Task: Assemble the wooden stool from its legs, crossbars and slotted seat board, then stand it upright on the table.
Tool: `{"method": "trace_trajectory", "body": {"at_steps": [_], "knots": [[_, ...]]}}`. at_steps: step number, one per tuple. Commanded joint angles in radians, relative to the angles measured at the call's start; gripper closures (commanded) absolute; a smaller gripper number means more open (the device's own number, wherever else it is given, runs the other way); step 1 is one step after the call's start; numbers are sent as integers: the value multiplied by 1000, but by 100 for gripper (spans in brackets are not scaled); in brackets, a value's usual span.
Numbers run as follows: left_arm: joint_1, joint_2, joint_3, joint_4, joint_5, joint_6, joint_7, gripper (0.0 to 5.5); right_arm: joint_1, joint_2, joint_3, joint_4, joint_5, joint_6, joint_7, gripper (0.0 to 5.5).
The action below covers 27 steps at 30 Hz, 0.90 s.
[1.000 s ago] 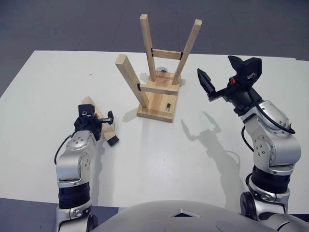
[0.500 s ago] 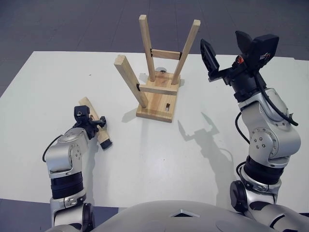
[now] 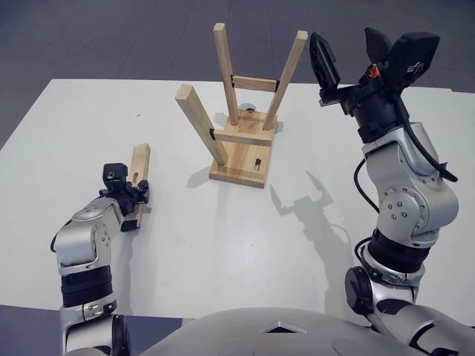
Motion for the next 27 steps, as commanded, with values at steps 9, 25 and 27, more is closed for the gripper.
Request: {"method": "trace_trajectory", "body": {"at_steps": [9, 25, 27], "knots": [[-355, 149, 78, -315, -120, -471, -184, 345, -309, 87, -230, 180, 545, 160, -140, 10], [-451, 98, -306, -380, -29, -562, -285, 345, -481, 110, -37, 317, 820, 121, -137, 10], [-448, 96, -309, -388, -30, -559, -287, 345, -477, 109, -33, 319, 823, 113, -146, 10]]}}
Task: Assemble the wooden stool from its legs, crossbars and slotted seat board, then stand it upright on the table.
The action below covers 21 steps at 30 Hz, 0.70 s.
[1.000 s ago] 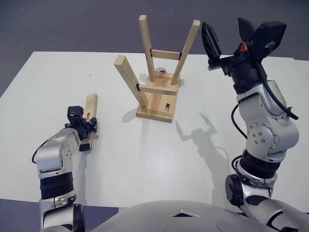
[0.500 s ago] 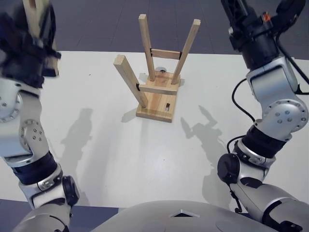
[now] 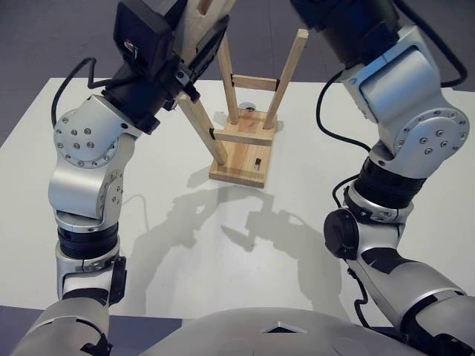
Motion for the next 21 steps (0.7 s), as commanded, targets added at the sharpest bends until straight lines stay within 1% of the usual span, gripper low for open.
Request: {"method": "trace_trajectory", "body": {"at_steps": [1, 2, 5, 6, 9, 18, 21], "knots": [[12, -5, -15, -25, 8, -2, -10, 345, -14, -6, 8, 10, -1, -21, -13, 30], [17, -6, -17, -27, 8, -2, -11, 345, -12, -6, 7, 6, 3, -25, -21, 35], [36, 0, -22, -16, 24, -13, -18, 345, -13, -15, -5, -7, 26, -31, -43, 75], [40, 1, -23, -14, 28, -16, -18, 345, -12, -21, -10, -13, 38, -30, -51, 99], [39, -3, -27, -13, 39, -15, -19, 345, -1, -35, -13, -27, 71, -26, -74, 142], [18, -6, -32, -1, 56, -20, -25, 345, 27, -45, 19, -50, 133, -34, -137, 268], [17, -6, -34, 2, 61, -21, -26, 345, 29, -52, 26, -48, 139, -38, -149, 321]]}}
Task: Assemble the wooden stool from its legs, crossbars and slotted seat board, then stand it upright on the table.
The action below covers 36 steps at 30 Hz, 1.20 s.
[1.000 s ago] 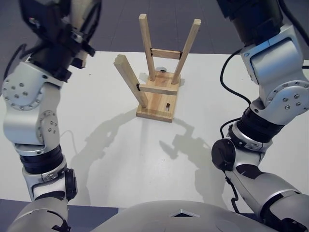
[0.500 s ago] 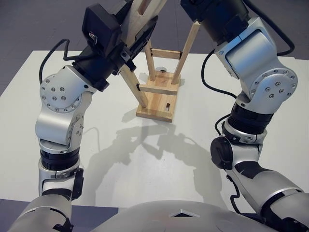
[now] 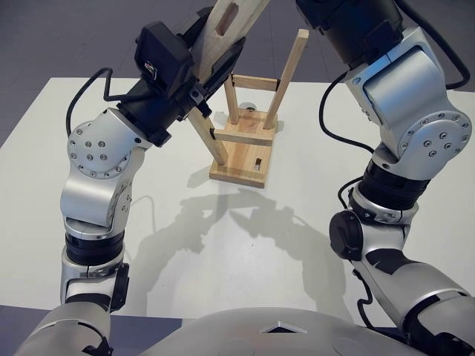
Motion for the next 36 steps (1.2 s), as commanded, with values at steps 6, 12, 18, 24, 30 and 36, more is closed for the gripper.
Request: {"method": "trace_trajectory", "body": {"at_steps": [6, 12, 18, 24, 30, 36], "knots": [[-20, -2, -7, 20, 37, -1, 0, 345, -5, -18, 32, 8, 27, 3, -11, 416], [-24, -10, -8, 32, 52, -9, 8, 345, -8, -31, 45, 33, 29, 14, -21, 437], [-53, -42, -21, 34, 76, 1, 40, 265, 68, -73, 10, 55, -4, -2, 18, 447], [-86, -72, 126, 21, -22, 69, 93, 165, 71, -214, -119, 52, -87, -77, 28, 448], [-94, -80, 572, 127, -175, 112, 342, 59, 108, -384, -162, 6, -420, -220, 55, 449], [124, -60, 588, 385, -27, 180, 447, 10, 301, -455, -85, -61, -590, -86, 11, 449]]}}
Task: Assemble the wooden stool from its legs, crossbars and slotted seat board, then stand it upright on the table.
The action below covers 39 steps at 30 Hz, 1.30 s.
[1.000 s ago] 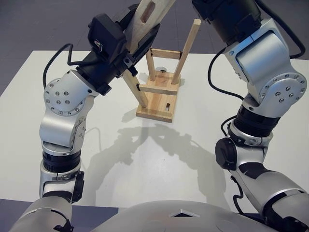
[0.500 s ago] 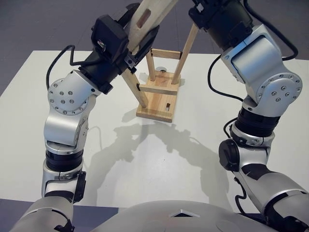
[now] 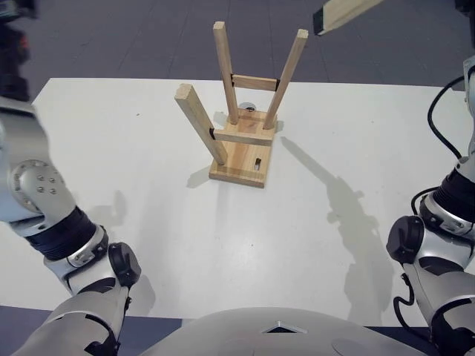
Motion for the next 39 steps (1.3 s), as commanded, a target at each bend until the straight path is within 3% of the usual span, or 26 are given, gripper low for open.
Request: {"method": "trace_trajectory", "body": {"at_steps": [1, 5, 8, 13, 19, 24, 35, 39], "knots": [[173, -30, -128, 178, 116, 57, 6, 10, 136, -12, 29, -23, -52, 123, -47, 449], [240, -71, -359, 261, 246, 34, -14, 10, 186, 86, -3, -17, 18, 215, -119, 449], [245, -133, -445, 214, 256, 37, -14, 10, 202, 192, -25, -49, 144, 261, -200, 449], [230, -192, -443, 187, 250, 38, 26, 10, 254, 345, -15, -102, 321, 286, -359, 449], [163, -209, -419, 242, 265, 39, 84, 10, 332, 445, 0, -87, 341, 249, -509, 449], [118, -219, -412, 272, 268, 23, 120, 10, 407, 465, -4, -74, 285, 202, -556, 449], [126, -241, -436, 272, 281, 24, 130, 10, 382, 363, -8, -28, 149, 123, -480, 449], [129, -242, -433, 264, 281, 31, 132, 10, 395, 329, 50, -29, 58, 112, -426, 449]]}}
